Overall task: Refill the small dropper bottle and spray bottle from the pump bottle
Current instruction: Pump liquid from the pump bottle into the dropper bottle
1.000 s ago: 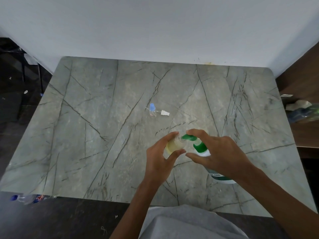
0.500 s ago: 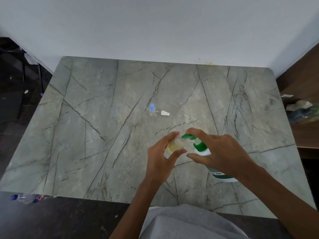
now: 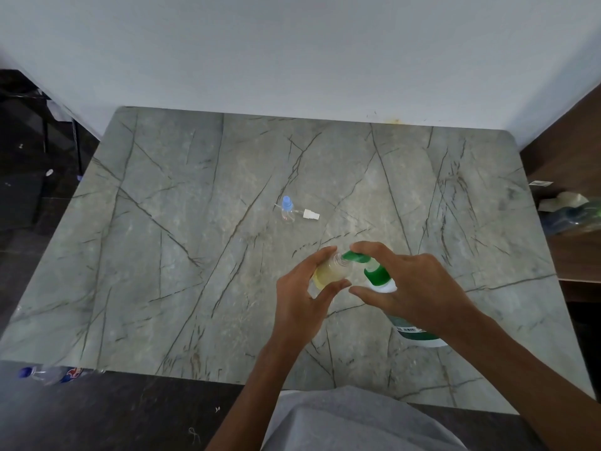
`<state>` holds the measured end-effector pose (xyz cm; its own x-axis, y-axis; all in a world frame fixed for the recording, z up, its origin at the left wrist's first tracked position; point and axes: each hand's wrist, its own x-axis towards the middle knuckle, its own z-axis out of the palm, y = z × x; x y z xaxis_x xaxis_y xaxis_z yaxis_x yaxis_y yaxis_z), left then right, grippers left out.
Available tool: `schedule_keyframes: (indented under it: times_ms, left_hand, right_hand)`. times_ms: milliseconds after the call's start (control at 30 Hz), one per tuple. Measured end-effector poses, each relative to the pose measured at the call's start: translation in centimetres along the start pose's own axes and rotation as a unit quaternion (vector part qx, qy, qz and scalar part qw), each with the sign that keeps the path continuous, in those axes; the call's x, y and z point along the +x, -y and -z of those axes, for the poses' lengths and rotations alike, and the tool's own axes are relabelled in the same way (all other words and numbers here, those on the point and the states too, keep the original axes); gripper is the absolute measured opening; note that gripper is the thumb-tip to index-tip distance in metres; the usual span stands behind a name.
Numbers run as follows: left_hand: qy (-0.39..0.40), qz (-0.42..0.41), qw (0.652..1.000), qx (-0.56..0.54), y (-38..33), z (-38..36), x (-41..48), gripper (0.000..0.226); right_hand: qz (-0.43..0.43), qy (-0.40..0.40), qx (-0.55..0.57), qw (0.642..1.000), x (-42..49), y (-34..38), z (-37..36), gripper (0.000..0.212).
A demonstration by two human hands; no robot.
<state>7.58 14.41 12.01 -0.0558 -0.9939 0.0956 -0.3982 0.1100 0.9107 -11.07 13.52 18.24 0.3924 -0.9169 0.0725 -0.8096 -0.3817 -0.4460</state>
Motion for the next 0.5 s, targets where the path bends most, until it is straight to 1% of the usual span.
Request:
schedule_keyframes:
  times_ms: [100, 200, 300, 400, 500]
  left_hand:
    - [0.004, -0.012, 1.000, 0.006, 0.07, -0.06, -0.17, 0.050]
    - [0.008, -0.009, 1.000, 0.013, 0.13, -0.22, -0.33, 0.050]
    - [0.007, -0.006, 1.000, 0.018, 0.20, -0.19, -0.32, 0.050]
    - [0.000, -0.012, 1.000, 0.012, 0.27, 0.04, -0.25, 0.050]
    - [-0.004, -0.012, 1.000, 0.007, 0.10, 0.10, -0.23, 0.050]
  right_hand:
    - [0.012, -0.027, 0.008, 1.000, 0.01, -0.06, 0.00, 0.057]
    - [0.016, -0.034, -0.001, 0.999, 0.05, -0.10, -0.06, 0.056]
    - [0.015, -0.017, -0.028, 0.999, 0.00, -0.09, -0.03, 0.058]
    - [0.003, 0.017, -0.048, 0.999, -0.17, 0.06, 0.02, 0.064]
    - [-0.003, 0.017, -0.043, 0.999, -0.23, 0.15, 0.01, 0.067]
